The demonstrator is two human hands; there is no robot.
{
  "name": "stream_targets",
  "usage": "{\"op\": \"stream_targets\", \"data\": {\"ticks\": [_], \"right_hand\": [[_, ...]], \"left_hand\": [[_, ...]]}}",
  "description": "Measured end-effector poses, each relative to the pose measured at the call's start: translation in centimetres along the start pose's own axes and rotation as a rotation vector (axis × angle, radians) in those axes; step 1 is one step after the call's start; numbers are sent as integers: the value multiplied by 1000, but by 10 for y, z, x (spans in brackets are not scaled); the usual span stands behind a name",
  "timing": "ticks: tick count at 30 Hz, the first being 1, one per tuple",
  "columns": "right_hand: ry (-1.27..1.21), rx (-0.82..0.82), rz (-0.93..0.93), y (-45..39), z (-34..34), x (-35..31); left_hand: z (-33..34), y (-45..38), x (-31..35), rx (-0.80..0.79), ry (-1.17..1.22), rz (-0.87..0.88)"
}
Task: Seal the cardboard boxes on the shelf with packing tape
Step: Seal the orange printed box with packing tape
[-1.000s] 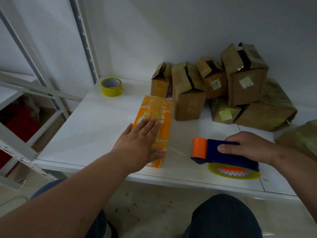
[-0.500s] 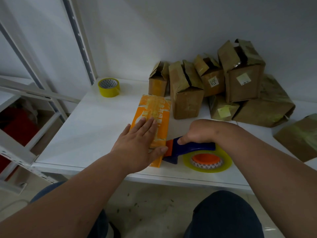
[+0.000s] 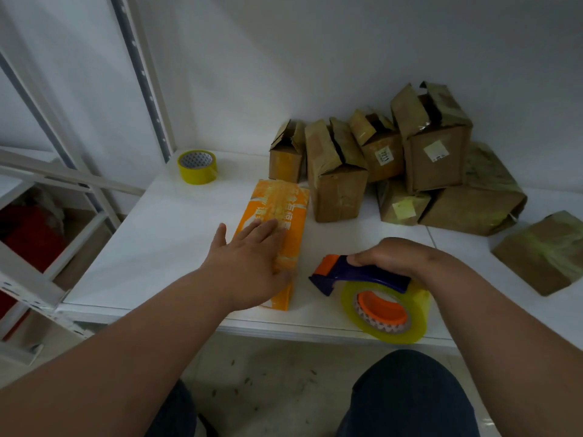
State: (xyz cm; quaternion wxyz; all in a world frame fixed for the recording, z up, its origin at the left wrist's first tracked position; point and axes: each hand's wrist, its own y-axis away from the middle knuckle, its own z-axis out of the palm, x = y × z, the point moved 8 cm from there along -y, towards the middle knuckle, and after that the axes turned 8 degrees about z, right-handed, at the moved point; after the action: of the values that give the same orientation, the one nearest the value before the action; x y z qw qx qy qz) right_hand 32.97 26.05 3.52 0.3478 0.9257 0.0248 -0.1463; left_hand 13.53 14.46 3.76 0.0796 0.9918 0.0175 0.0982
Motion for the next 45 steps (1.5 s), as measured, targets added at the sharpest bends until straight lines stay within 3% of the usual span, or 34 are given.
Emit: {"op": "stream_targets", "data": {"ticks": [4,7,19,34,38,42,45], "right_hand": [[-67,110,13,9,-16,26],[-111,150,10,14,-17,35],[-364,317,-62,39,-51,67],[-401,414,-312,62,-51,51],[-418,379,-381,68,-47,50],[-403,343,-441,74,-45,45],[-383,328,-469,77,-42,40]], "left_hand": [[-5,-9,23,82,-22,-137],[5,-12,38,71,-134,-145],[5,28,-11,50,-180,180],[-1,20,-20,35,-183,178],[-21,26,-32,248,-268,227],[-32,23,-54,255,-309,45],[-31,21,-44,331,-200,11]]}}
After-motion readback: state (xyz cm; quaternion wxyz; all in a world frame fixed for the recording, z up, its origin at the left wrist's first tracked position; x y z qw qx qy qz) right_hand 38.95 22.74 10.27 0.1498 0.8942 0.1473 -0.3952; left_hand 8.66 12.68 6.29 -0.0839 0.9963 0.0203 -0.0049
